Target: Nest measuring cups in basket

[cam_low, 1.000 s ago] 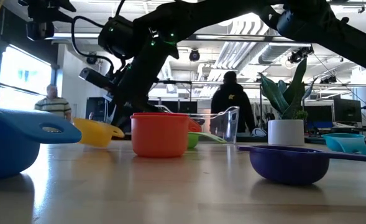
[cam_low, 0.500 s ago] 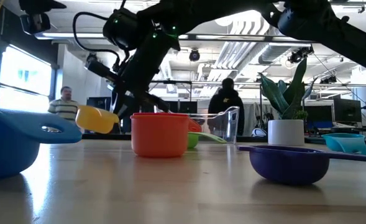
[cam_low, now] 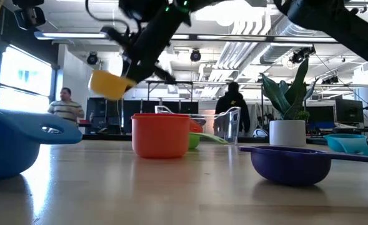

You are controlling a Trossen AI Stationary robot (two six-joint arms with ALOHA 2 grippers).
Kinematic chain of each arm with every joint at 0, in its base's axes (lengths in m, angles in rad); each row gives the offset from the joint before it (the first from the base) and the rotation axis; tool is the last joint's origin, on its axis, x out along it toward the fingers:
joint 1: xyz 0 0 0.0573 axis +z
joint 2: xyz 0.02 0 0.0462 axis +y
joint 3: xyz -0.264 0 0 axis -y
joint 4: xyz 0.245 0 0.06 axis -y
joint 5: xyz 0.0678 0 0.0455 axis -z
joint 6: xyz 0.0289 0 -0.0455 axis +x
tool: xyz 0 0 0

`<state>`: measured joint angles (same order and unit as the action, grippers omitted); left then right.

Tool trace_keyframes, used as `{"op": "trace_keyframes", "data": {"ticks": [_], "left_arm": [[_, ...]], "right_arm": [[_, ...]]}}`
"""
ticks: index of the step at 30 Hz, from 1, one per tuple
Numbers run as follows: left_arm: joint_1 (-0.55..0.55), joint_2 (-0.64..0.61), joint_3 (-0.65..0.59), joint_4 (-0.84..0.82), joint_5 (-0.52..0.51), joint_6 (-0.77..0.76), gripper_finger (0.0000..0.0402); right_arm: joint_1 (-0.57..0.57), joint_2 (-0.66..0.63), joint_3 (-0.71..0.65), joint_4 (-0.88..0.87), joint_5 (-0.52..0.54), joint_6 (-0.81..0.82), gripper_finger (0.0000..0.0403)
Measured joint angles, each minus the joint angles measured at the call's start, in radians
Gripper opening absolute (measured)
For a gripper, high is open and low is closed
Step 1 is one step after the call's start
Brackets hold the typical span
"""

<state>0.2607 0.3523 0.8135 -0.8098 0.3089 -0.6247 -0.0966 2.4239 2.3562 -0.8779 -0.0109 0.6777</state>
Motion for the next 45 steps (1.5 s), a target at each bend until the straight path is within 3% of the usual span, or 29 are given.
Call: {"op": "trace_keyframes", "data": {"ticks": [10, 23, 29, 37, 45], "left_arm": [[0.0, 0.001, 0.0, -0.001, -0.017, -0.003, 0.009], [0.001, 0.001, 0.0, -0.002, -0.277, -0.259, 0.009], [0.001, 0.001, 0.0, -0.002, -0.319, -0.29, 0.009], [0.001, 0.001, 0.0, -0.008, -0.34, -0.343, 0.009], [0.001, 0.001, 0.0, -0.053, -0.378, -0.355, 0.009]], "right_arm": [[-0.035, -0.114, 0.0, -0.132, -0.065, -0.456, 0.0001], [-0.003, -0.116, -0.002, -0.211, -0.183, -1.199, 0.0005], [0.044, -0.116, -0.002, -0.211, -0.225, -1.471, 0.0005], [0.094, -0.115, -0.002, -0.232, -0.26, -1.596, 0.0006], [0.111, -0.111, -0.042, -0.241, -0.287, -1.614, 0.0006]]}}
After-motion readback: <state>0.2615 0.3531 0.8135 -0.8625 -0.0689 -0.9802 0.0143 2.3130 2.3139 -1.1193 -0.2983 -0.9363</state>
